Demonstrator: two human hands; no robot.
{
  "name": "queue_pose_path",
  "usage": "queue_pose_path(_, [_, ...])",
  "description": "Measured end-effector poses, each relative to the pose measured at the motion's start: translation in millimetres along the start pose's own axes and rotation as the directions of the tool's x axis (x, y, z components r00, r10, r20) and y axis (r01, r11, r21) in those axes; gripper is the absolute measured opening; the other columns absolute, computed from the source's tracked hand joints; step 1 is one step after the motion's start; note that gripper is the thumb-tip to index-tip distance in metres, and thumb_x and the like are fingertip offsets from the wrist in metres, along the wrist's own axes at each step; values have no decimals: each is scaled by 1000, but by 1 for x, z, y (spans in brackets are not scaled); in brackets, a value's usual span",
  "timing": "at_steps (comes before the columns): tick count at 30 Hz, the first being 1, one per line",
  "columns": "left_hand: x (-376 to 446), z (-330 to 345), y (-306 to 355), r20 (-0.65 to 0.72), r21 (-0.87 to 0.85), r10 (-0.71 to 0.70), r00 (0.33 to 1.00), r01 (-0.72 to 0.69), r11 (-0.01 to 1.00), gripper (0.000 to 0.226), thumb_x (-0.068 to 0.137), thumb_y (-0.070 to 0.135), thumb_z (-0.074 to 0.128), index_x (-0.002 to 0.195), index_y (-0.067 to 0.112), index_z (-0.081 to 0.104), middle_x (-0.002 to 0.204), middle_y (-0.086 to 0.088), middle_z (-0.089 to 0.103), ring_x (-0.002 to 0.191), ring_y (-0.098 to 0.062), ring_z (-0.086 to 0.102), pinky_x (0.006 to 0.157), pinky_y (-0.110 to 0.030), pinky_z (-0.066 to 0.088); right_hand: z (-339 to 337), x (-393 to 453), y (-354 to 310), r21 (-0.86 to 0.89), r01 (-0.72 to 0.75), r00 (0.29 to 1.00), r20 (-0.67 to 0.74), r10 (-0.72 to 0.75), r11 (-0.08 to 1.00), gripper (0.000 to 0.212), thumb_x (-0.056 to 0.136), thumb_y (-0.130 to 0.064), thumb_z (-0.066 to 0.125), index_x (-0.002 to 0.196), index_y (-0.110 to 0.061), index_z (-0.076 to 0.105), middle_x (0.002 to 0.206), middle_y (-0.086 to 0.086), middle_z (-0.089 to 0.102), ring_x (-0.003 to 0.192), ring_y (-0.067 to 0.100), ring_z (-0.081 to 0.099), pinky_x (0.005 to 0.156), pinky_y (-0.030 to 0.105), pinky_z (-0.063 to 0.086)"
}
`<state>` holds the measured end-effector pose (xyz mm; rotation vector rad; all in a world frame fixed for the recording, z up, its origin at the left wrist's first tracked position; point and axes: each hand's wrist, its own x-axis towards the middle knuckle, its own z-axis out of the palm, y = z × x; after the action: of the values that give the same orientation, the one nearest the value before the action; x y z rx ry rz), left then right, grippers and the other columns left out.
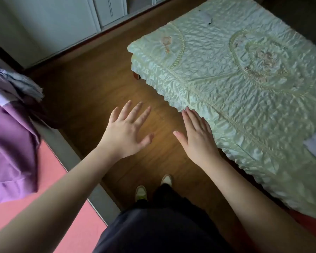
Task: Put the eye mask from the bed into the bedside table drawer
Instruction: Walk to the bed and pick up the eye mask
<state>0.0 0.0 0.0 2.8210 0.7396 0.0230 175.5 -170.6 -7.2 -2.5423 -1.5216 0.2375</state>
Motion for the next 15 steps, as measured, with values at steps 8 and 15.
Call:
queue_pose_path(8, [63, 11, -14, 28, 74, -41, 999, 39, 996, 79, 86, 73, 26, 153, 33, 16, 160, -1, 25, 149, -29, 11, 115, -56, 12, 9, 63, 28, 11, 51, 999, -5, -51, 999, 74, 97, -62, 12, 154, -15, 18, 163, 3, 18, 150, 18, 13, 121, 42, 15])
queue_pose_path(15, [117, -3, -27, 15, 82, -117, 993, 115, 990, 79, 85, 72, 25, 153, 33, 16, 161, 0, 23, 149, -27, 9, 116, -56, 12, 13, 129, 49, 23, 161, 987, 22, -161, 987, 71, 99, -60, 21, 153, -14, 19, 162, 3, 18, 150, 17, 12, 121, 43, 18])
